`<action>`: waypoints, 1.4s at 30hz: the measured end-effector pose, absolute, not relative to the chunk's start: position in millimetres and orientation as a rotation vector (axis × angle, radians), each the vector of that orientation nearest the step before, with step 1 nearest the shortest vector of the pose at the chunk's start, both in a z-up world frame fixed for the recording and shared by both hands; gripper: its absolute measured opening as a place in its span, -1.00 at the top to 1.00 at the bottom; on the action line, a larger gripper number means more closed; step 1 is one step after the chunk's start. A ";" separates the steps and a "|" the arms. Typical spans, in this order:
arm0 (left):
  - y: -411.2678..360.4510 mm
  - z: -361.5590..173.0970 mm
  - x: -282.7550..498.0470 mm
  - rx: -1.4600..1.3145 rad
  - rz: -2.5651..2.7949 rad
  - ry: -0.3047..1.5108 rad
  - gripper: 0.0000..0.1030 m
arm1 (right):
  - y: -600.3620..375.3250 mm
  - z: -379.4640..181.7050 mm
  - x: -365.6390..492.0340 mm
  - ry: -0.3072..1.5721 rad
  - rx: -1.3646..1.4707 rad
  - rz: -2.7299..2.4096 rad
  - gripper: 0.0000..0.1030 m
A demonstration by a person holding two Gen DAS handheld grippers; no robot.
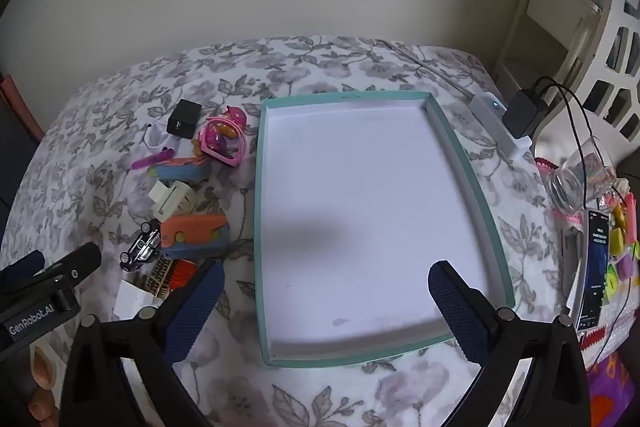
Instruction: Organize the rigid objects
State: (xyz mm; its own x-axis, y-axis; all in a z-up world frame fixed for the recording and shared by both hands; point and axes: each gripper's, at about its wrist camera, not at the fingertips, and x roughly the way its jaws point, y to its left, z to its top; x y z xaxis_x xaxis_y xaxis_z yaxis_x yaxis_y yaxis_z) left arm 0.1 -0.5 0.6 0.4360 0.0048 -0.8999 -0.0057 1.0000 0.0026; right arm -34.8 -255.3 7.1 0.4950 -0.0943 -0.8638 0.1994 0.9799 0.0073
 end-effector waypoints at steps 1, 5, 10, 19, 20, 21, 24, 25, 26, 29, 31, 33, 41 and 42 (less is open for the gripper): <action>-0.7 1.0 0.2 0.002 0.005 1.116 -1.00 | -255.2 7.2 -34.8 1.038 0.111 -0.179 -1.00; -0.2 2.5 1.7 0.011 0.009 1.106 -1.00 | -255.2 7.7 -34.6 1.038 0.110 -0.182 -1.00; -1.5 5.2 -0.7 0.003 0.002 1.103 -1.00 | -253.9 8.3 -34.5 1.036 0.112 -0.179 -1.00; -0.6 4.0 0.0 -0.001 0.003 1.102 -1.00 | -253.8 8.5 -34.7 1.036 0.113 -0.178 -1.00; -0.3 4.3 0.4 0.000 0.002 1.102 -1.00 | -253.8 8.5 -34.7 1.036 0.113 -0.178 -1.00; -0.7 5.4 0.2 0.001 0.002 1.102 -1.00 | -253.6 8.4 -34.6 1.036 0.113 -0.177 -1.00; -1.1 6.2 0.5 0.004 0.001 1.101 -1.00 | -253.6 8.3 -34.5 1.036 0.113 -0.178 -1.00; -1.5 5.8 0.1 0.005 0.001 1.100 -1.00 | -253.5 8.2 -34.5 1.036 0.113 -0.178 -1.00; -1.6 5.9 0.0 0.005 0.000 1.100 -1.00 | -253.5 8.2 -34.4 1.036 0.113 -0.178 -1.00; -2.7 5.2 -0.8 0.007 0.000 1.098 -1.00 | -253.1 8.0 -34.2 1.037 0.112 -0.178 -1.00; -3.1 5.1 -0.9 0.007 0.000 1.098 -1.00 | -253.1 8.0 -34.2 1.037 0.111 -0.178 -1.00; -3.3 5.3 -0.9 0.008 0.000 1.098 -1.00 | -253.0 8.0 -34.0 1.037 0.111 -0.178 -1.00; -3.7 5.3 -0.5 0.008 -0.001 1.095 -1.00 | -252.5 7.8 -33.5 1.038 0.109 -0.179 -1.00; -3.3 5.3 -0.6 0.008 -0.003 1.094 -1.00 | -252.3 7.8 -33.4 1.038 0.109 -0.179 -1.00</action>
State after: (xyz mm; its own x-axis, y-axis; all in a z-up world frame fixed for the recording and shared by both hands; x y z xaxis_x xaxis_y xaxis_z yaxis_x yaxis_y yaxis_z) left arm -0.6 -3.3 5.3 0.4590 0.0017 -0.8884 0.0062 1.0000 0.0052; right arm -33.4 -252.3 7.8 0.4950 -0.0960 -0.8636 0.1990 0.9800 0.0051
